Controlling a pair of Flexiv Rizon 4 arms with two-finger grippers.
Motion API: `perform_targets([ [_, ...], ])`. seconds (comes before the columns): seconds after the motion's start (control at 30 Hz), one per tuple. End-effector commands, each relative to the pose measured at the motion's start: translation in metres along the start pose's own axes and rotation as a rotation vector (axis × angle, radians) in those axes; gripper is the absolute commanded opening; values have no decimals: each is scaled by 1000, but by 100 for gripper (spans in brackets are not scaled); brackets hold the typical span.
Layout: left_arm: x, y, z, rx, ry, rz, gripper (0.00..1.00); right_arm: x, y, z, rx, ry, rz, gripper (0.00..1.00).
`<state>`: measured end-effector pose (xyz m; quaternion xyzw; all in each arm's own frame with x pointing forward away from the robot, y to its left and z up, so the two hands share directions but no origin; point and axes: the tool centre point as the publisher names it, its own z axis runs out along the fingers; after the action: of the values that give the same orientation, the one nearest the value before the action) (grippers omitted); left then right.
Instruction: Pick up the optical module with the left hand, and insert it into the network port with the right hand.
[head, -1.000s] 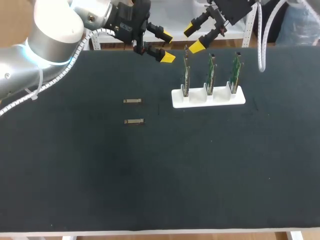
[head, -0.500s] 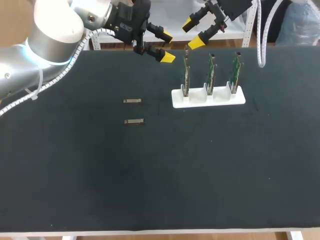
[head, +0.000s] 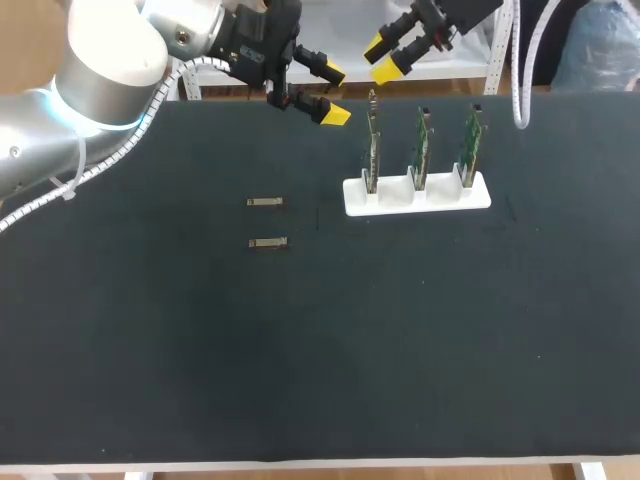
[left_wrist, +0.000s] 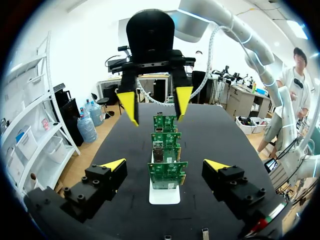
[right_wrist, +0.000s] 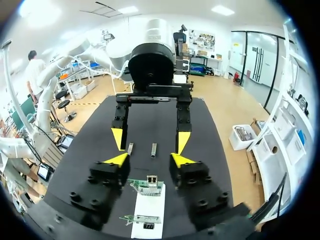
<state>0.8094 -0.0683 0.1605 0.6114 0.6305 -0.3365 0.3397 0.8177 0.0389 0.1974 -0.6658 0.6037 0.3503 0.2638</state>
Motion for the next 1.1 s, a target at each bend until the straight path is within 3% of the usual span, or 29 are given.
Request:
perform_targets([
  [0.03, -1, 2, 1, 4, 3, 0, 100, 0, -9, 4, -378, 9, 3, 0],
  [1.1, -1, 2, 1, 4, 3, 0, 100, 17, -18, 20, -401, 30, 47, 0],
])
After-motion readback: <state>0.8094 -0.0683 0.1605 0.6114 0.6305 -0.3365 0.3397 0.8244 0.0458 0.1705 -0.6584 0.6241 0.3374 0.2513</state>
